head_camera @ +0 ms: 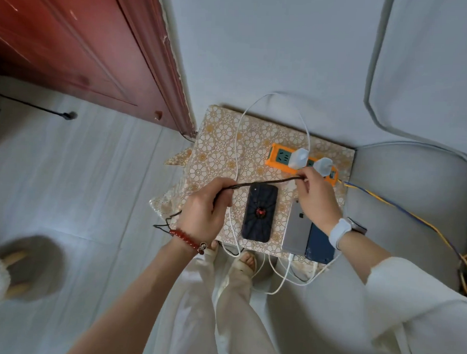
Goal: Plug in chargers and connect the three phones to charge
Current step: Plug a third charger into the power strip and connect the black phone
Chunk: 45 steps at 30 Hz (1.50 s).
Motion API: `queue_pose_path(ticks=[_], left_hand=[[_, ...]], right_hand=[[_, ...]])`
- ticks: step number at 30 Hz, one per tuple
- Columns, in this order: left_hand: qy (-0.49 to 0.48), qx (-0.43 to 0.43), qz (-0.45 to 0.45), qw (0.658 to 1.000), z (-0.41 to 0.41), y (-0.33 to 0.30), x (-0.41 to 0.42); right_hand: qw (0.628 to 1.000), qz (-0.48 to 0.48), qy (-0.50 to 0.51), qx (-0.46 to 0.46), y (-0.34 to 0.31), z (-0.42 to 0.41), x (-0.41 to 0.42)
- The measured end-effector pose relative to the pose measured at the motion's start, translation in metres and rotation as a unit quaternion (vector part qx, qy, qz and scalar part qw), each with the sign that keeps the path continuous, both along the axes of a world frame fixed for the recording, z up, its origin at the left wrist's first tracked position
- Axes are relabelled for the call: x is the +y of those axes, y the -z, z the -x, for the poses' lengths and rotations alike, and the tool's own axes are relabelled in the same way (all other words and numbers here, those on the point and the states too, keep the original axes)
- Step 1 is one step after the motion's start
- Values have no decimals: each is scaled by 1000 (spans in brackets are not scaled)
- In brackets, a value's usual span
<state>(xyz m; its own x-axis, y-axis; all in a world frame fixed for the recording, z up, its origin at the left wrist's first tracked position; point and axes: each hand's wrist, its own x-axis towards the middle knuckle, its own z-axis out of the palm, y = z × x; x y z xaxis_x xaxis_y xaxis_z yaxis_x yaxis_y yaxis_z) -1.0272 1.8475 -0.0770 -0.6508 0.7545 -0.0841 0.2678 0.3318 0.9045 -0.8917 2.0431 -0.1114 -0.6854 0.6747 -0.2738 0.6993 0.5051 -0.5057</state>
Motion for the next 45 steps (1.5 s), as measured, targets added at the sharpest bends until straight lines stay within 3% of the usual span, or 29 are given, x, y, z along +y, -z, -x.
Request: queue_pose_path(ticks=[6, 10, 16, 27, 34, 41, 45], left_hand=[[90, 16, 21, 996, -18, 8, 22], [118, 34, 39, 992, -28, 14, 35], [113, 60, 73, 989, -35, 24, 59], [77, 69, 99, 990, -57, 34, 72], [39, 60, 102, 992, -55, 32, 73], [30, 54, 111, 992, -53, 34, 70], [17, 45, 99, 994, -48, 35, 70]], right_hand=[[998, -34, -6, 54, -12, -16, 47], [995, -61, -84, 8, -9, -19, 76], [993, -31, -112, -25, 12, -10, 98], [994, 25, -94, 42, 18, -11, 115], [998, 30, -46, 4, 26, -4, 107], [989, -80, -47, -111, 34, 0, 98], [984, -91, -81, -129, 30, -3, 98]])
